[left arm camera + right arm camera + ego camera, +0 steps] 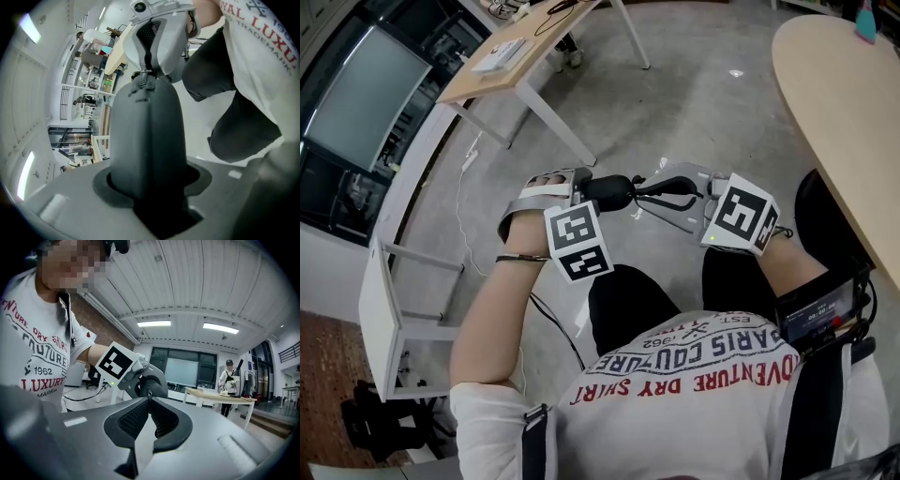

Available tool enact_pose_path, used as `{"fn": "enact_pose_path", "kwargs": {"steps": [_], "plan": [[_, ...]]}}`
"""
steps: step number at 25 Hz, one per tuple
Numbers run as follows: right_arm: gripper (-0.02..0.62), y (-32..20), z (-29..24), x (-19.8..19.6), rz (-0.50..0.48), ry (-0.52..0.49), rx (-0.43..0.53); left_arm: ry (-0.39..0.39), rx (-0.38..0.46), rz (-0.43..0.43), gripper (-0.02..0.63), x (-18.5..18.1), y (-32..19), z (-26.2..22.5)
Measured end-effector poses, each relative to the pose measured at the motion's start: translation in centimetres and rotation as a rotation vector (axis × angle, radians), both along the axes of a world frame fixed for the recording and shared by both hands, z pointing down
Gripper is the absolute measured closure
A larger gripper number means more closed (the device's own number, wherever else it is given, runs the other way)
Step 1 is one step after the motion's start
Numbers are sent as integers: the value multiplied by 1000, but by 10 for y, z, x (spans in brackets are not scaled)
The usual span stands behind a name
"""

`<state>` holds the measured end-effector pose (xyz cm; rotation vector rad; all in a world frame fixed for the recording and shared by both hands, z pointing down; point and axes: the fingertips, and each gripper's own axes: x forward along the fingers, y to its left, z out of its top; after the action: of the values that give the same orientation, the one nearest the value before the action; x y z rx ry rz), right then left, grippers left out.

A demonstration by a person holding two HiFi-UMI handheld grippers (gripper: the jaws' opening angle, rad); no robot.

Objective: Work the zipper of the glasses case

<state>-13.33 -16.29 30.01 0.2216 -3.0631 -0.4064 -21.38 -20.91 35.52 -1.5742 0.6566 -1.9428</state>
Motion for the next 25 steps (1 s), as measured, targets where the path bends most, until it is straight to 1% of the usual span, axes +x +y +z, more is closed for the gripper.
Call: {"fn": "enact_pose_path", "kwargs": {"steps": [4, 10, 15, 19, 22, 25], "plan": [[574, 5, 7, -1, -39, 81, 41, 8, -76, 22, 360, -2, 10, 7], [575, 6, 12, 4, -69, 127, 50, 129, -168, 37, 360, 3, 22, 16], [575, 7, 12, 4, -100, 94, -10, 212, -213, 50, 360, 8, 26, 20], [575, 9, 11, 7, -132, 54, -87, 285, -263, 53, 360, 13, 33, 20], [575, 10, 5, 11, -156, 28, -123, 366, -316, 54, 360, 21, 39, 19], [575, 12, 1, 15, -200, -19, -180, 459, -370, 56, 360, 31, 47, 18]]}}
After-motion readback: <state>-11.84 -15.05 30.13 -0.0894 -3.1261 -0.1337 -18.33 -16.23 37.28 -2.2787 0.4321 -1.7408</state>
